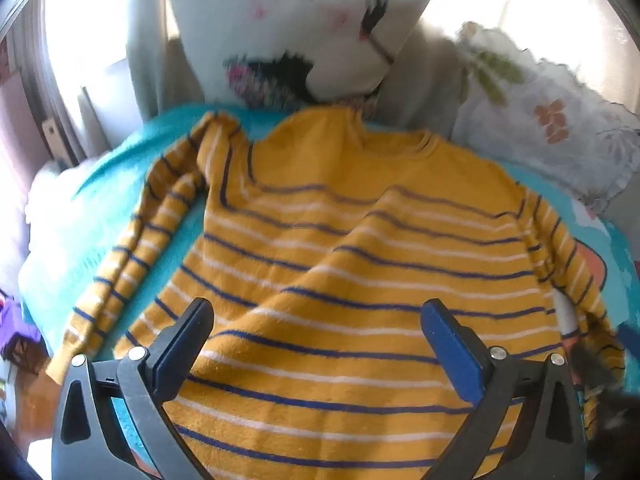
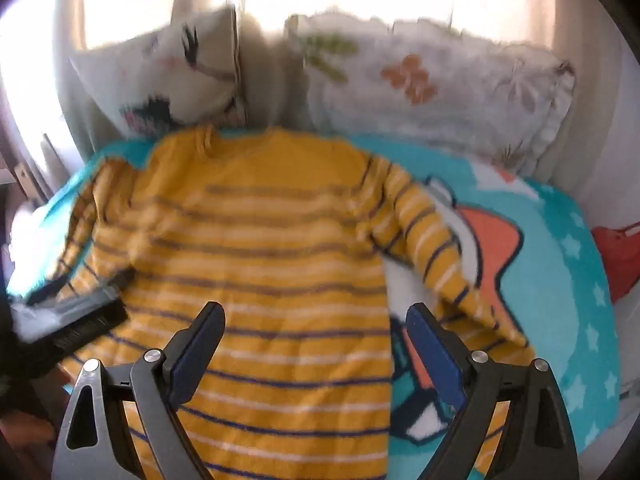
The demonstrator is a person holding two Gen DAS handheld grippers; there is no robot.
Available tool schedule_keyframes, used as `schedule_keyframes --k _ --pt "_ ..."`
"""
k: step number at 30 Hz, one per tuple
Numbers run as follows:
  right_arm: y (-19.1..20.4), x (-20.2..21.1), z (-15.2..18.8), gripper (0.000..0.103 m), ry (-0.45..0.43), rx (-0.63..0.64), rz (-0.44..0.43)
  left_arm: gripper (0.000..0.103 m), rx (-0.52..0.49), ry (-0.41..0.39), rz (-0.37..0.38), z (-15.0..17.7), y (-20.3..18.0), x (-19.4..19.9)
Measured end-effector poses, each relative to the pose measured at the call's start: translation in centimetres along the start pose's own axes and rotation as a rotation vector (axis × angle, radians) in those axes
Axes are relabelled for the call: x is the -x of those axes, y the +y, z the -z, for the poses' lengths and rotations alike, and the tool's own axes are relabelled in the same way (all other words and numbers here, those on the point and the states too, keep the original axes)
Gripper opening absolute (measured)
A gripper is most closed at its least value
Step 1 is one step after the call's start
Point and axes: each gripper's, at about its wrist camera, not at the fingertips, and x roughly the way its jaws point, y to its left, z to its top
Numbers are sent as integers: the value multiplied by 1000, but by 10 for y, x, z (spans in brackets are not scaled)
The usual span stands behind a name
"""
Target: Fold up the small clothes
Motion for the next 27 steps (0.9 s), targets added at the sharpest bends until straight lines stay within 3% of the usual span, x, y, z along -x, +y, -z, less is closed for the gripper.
schedule_keyframes --k 3,5,7,11,13,18,27 --pt "-2 -6 6 94 34 -11 -29 103 3 -89 6 -22 5 17" --pt "0 -3 7 94 11 18 9 103 2 -156 -2 -45 13 29" --pt "3 2 8 94 -12 39 31 103 -28 -147 -31 -17 -19 53" --pt "5 7 7 94 -20 49 31 103 -40 -143 -49 -26 -13 60" --pt "6 7 4 94 -15 55 30 103 -51 -106 -66 -29 -12 51" --pt "14 3 -6 94 -21 45 60 103 -98 -38 48 -21 -9 28" --pt "52 -33 -24 94 70 10 45 103 -223 93 40 -36 5 -4"
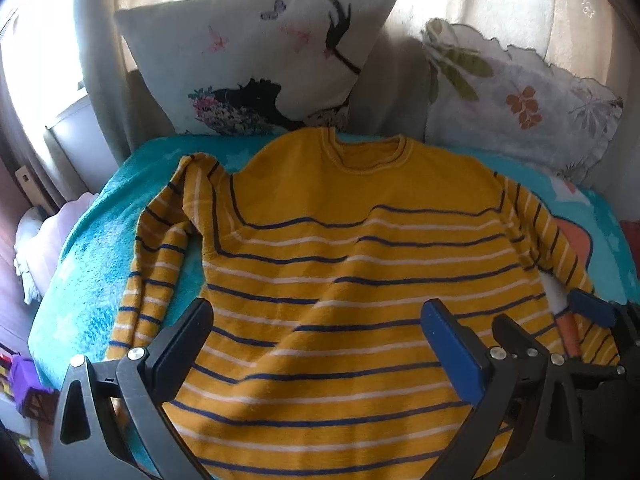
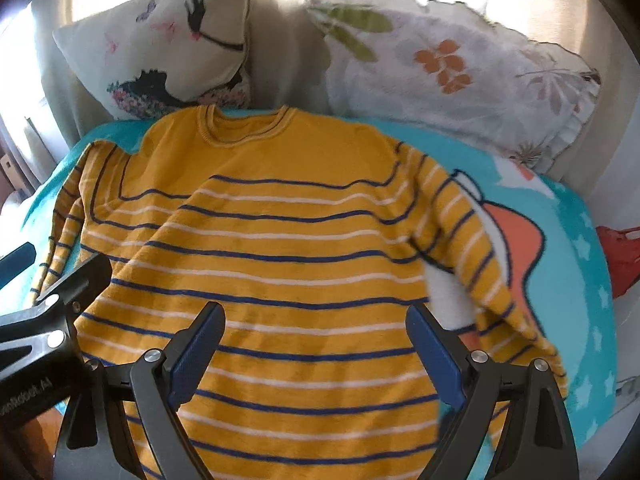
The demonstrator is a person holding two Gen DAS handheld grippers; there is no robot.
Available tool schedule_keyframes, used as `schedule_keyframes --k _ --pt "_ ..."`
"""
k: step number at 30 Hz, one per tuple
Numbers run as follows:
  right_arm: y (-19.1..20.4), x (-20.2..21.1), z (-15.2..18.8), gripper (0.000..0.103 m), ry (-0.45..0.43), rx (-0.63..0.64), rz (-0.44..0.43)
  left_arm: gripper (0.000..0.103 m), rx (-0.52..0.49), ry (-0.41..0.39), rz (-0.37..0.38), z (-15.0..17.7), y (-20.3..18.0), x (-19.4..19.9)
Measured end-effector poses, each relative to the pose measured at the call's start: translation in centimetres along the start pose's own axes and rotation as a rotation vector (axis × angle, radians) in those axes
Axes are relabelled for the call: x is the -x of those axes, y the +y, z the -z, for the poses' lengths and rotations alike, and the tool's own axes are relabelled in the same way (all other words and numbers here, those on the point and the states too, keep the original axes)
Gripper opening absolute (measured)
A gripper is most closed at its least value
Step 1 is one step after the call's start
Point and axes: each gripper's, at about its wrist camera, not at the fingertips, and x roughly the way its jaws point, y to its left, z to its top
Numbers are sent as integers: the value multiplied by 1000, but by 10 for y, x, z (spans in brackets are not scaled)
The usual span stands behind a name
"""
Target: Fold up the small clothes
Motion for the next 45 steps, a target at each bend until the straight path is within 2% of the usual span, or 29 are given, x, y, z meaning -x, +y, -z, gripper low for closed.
schedule_keyframes --k 4,9,20,34,45 --pt "22 -12 -6 94 29 11 -11 103 25 39 30 -2 24 -11" --pt "41 -23 -12 94 57 14 -20 103 36 72 29 -2 48 -23" --pt "52 -37 -15 94 98 -36 10 103 34 88 18 -2 77 -38" --pt "56 -35 -9 94 108 -64 48 103 0 102 47 -4 78 -49" --pt "67 -36 -4 94 125 -65 46 103 4 127 52 2 86 -54"
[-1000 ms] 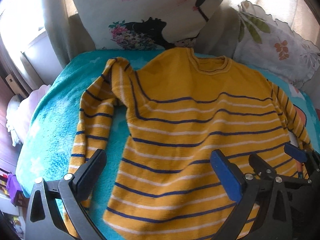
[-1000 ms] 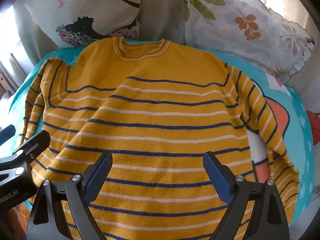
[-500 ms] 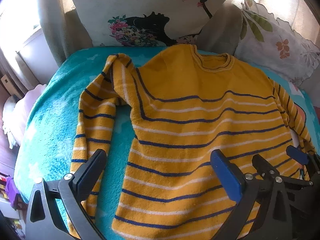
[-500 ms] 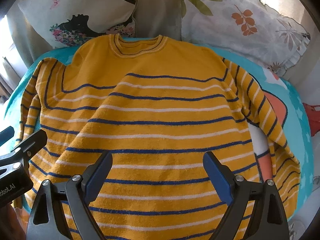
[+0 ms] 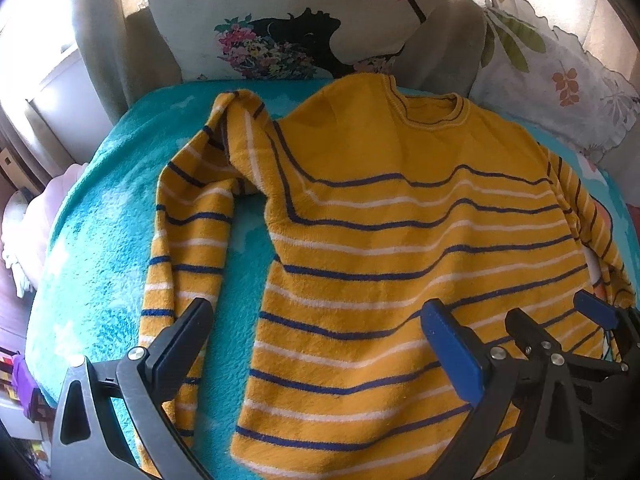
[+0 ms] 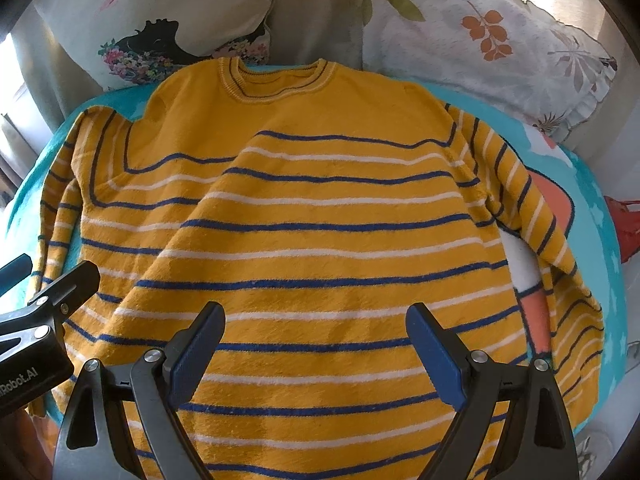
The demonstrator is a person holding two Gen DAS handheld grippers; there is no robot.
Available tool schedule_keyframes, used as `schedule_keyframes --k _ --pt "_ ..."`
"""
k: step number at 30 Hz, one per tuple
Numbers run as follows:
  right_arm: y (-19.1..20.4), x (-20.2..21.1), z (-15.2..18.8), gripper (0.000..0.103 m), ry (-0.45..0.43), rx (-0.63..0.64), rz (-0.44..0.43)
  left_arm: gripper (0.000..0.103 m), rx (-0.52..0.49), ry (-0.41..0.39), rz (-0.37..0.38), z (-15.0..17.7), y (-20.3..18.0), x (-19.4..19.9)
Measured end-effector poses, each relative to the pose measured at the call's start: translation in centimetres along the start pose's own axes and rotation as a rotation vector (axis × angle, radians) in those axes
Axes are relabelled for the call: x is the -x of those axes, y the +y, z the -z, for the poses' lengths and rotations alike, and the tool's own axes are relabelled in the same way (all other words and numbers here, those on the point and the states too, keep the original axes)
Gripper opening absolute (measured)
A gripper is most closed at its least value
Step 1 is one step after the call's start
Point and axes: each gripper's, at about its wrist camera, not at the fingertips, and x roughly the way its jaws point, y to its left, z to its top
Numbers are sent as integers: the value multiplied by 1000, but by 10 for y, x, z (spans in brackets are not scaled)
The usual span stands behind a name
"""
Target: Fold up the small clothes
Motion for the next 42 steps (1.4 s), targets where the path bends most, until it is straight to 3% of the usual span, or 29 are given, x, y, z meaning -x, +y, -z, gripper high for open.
schedule_keyframes --k 8,14,17,20,21,22,24,25,26,32,35,39,42 --pt "5 -1 2 94 4 -3 -1 103 47 -10 -23 -6 26 1" --pt "4 0 2 94 5 -4 6 103 161 -45 -143 -5 96 2" --pt "4 -4 4 94 20 -3 11 103 214 12 -158 5 127 -8" --pt "6 -7 5 94 31 0 12 101 247 112 -100 20 141 -27" --pt "8 -8 4 94 32 3 11 88 250 131 -58 23 141 -32" --pt "10 -9 4 94 33 8 11 86 244 115 -43 26 138 -31" --pt "17 -8 3 94 30 25 13 31 203 93 8 23 131 -23" --pt "20 -7 3 94 26 35 14 16 199 94 23 21 129 -20" --pt "23 -7 3 94 24 43 15 6 194 92 -31 17 130 -17" --pt "27 -2 6 94 8 63 34 7 245 -12 -302 -26 191 -4" --pt "16 -2 7 94 8 31 55 14 281 -48 -427 -44 218 2" --pt "-19 6 6 94 -12 -65 80 32 351 -66 -363 -28 226 15" --pt "-51 17 12 94 -34 -131 98 39 368 -41 -197 -16 213 18"
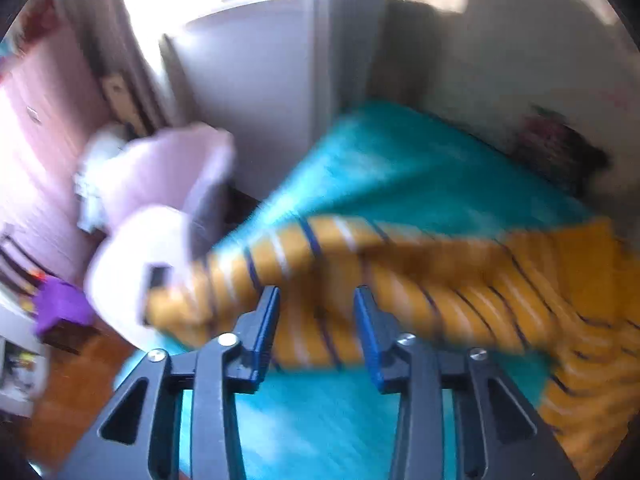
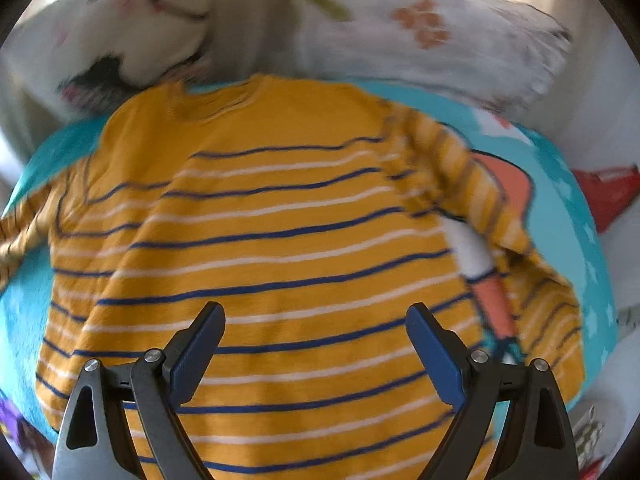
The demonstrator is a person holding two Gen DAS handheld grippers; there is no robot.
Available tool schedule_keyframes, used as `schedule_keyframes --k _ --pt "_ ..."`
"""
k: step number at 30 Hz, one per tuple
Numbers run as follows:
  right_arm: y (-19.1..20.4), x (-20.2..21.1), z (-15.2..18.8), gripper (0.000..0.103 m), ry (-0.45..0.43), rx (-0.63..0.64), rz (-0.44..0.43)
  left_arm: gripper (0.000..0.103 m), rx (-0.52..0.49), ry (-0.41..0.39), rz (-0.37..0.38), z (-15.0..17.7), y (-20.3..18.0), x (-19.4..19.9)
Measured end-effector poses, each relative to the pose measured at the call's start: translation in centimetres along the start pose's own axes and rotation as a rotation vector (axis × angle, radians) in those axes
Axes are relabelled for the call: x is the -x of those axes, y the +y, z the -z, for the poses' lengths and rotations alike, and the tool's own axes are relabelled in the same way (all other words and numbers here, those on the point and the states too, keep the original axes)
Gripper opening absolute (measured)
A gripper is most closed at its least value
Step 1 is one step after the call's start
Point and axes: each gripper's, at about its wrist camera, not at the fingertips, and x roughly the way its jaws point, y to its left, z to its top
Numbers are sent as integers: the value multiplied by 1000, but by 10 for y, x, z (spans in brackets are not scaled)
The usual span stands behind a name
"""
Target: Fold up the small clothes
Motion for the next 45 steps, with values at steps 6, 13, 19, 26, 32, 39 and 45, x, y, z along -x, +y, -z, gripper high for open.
schedule_keyframes --k 6,13,19,26,32,39,45 --pt "-75 7 27 94 40 -103 -29 48 -6 191 385 65 -43 5" --pt "-138 10 82 95 138 -141 -179 69 31 256 613 123 -78 22" --pt "-128 7 116 95 191 -98 -410 92 -39 275 715 160 -125 34" --pt "-117 5 105 20 229 -71 -686 9 -147 335 680 156 -160 74" --pt "-171 58 80 11 187 -261 -1214 7 -80 229 770 118 -138 164" --pt "-175 54 94 84 87 -81 -655 30 -12 175 557 136 -111 148" --pt "-149 -3 127 76 244 -77 -681 42 24 214 499 138 -101 128"
